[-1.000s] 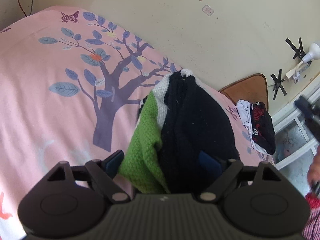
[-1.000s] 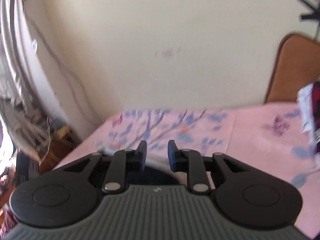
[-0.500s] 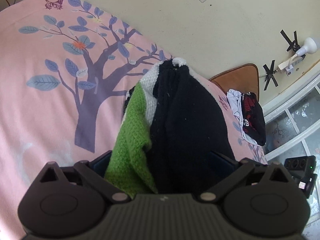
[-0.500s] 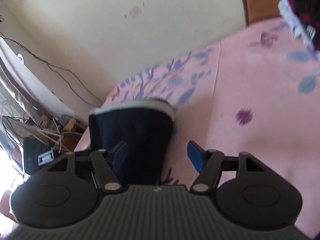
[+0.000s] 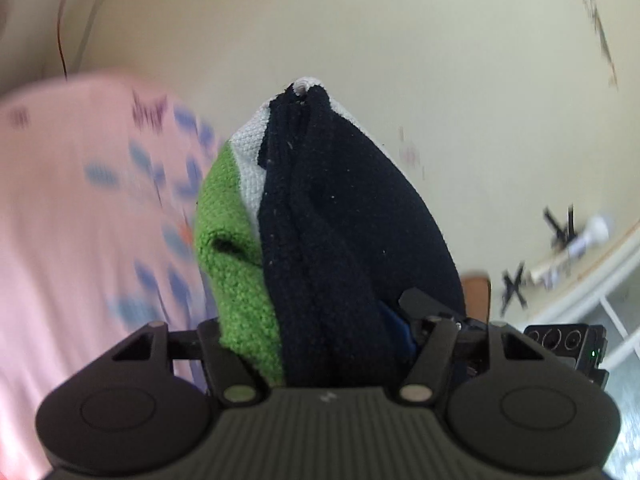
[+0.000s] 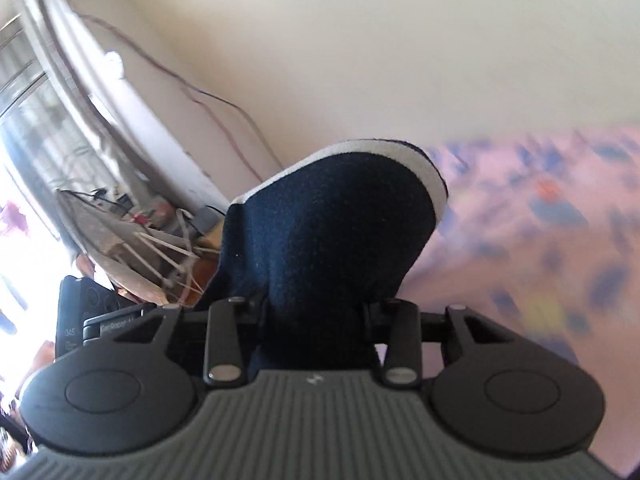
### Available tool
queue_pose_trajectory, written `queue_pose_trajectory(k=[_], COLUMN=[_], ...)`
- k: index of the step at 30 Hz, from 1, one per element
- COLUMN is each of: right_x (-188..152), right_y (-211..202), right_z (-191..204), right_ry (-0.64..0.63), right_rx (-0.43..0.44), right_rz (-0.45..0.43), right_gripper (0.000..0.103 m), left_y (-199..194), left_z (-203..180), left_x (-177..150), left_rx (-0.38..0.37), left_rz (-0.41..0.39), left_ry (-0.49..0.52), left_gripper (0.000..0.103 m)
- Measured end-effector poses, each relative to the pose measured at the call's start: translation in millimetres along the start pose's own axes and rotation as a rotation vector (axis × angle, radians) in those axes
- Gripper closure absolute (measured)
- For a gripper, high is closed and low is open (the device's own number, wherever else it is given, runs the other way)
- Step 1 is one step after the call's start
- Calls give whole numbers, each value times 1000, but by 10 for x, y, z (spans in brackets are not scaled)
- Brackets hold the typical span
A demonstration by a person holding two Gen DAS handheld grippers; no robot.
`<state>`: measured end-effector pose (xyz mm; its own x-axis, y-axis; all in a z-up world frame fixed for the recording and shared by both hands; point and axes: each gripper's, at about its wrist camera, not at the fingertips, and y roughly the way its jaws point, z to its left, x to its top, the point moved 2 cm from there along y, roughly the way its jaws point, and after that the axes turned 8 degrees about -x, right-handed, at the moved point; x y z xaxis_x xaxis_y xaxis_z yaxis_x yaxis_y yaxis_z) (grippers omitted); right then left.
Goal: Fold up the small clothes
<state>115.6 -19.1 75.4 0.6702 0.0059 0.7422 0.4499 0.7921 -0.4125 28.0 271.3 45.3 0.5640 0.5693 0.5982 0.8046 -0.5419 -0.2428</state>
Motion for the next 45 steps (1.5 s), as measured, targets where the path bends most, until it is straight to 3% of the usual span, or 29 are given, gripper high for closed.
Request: queue_pose_trajectory(k=[2, 5, 7, 10, 11, 12, 13, 14, 17, 22, 26, 30, 33, 38, 45], right_x=[325, 670, 731, 608, 538, 470, 431, 418, 426, 256, -285, -814, -1009, -1164, -1280], right_y=[339, 907, 1311, 1951, 2164, 2311, 2412, 2407, 2228, 1444, 855, 394, 106, -186, -437], right_z=[105, 79, -16, -300, -395, -476, -521, -540, -474, -255, -123, 69, 128, -18, -51], right_ry=[-57, -69, -61, -22, -7, -12, -27, -24, -48, -69, -47, -146, -198, -181, -169], right_rx=[43, 51, 29, -21, -52, -99, -129, -128, -168, -290, -315, -413, -431, -447, -405], right_rz=[-12, 23, 52, 147, 197, 223, 216, 209, 182, -16, -11, -43, -52, -48, -52], right_gripper=[60, 59, 59, 59, 56, 51, 37, 33, 33, 33, 33, 33, 32, 32, 32], left_y=[-28, 141, 339, 660, 759, 790, 801, 818, 781, 310, 124, 120, 91, 101, 191], left_z=[30, 255, 553, 1114, 1275, 1346, 1332, 1286, 1098, 635, 265, -8, -188, -451, -611], left_x=[322, 689, 883, 910, 863, 814, 792, 783, 757, 472, -43, -685, -1037, -1283, -1484], left_rx=[52, 155, 237, 360, 408, 390, 393, 414, 468, 511, 616, 702, 725, 758, 769], left_rz=[-81, -124, -135, -115, -95, -124, -132, -120, -118, -239, -240, -252, -324, -346, -262], left_ry=[21, 27, -12, -154, -185, -175, -153, -125, -57, -6, 121, 267, 348, 349, 376], left_gripper=[44, 43, 43, 43, 40, 36, 37, 36, 33, 30, 30, 29, 17, 14, 14])
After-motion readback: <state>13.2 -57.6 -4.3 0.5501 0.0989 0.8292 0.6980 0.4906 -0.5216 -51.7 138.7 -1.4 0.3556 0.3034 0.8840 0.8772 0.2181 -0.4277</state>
